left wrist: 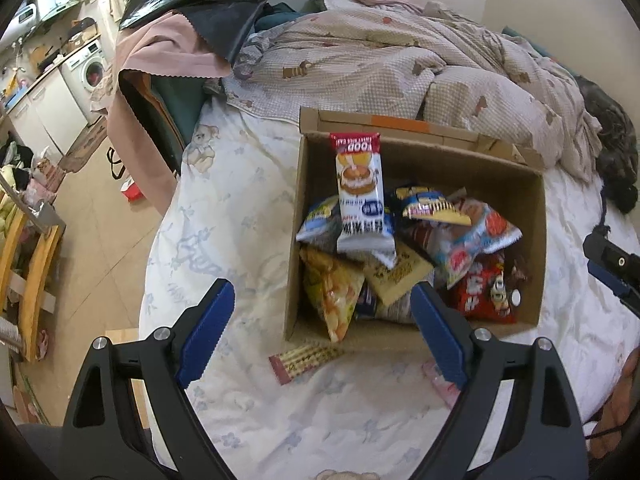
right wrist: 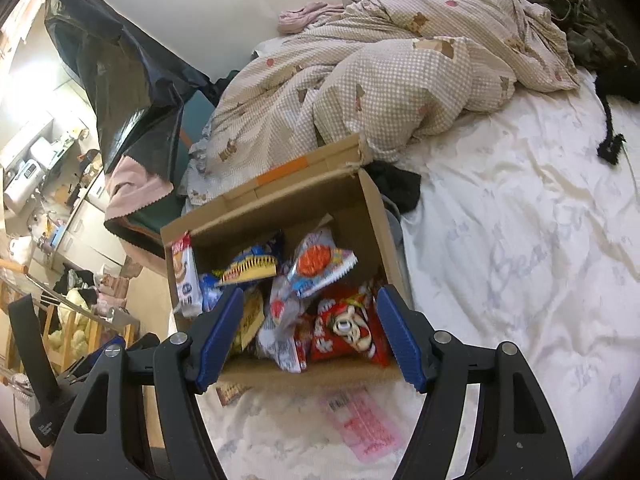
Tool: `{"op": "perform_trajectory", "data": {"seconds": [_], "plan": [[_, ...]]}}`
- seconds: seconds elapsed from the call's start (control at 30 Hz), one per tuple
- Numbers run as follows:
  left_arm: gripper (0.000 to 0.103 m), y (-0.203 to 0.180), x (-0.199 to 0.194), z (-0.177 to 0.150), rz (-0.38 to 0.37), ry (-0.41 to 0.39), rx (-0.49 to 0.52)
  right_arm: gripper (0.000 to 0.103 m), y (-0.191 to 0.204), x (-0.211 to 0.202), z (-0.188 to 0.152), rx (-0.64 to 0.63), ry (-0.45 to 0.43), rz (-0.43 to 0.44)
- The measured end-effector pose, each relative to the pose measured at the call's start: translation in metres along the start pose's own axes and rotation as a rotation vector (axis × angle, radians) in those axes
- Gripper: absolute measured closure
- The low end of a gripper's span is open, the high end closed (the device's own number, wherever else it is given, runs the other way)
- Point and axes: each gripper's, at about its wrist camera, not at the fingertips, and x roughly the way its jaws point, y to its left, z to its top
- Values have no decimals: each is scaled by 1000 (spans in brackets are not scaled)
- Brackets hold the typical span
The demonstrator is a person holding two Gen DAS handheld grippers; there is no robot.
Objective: Organize snacks
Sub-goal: 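Withdraw both grippers from the box toward the remaining packets on the sheet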
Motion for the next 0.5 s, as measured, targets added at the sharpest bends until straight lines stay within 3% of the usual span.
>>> {"op": "perform_trajectory", "data": {"seconds": [0.27,0.5], "plan": [[15,17,-12,-27,-34,-17,2,31,-12,-7,-37,28,67,-4],[15,15,-10,-74,-32,-14,62,31,-22,-6,-62,41,108,-39]]}}
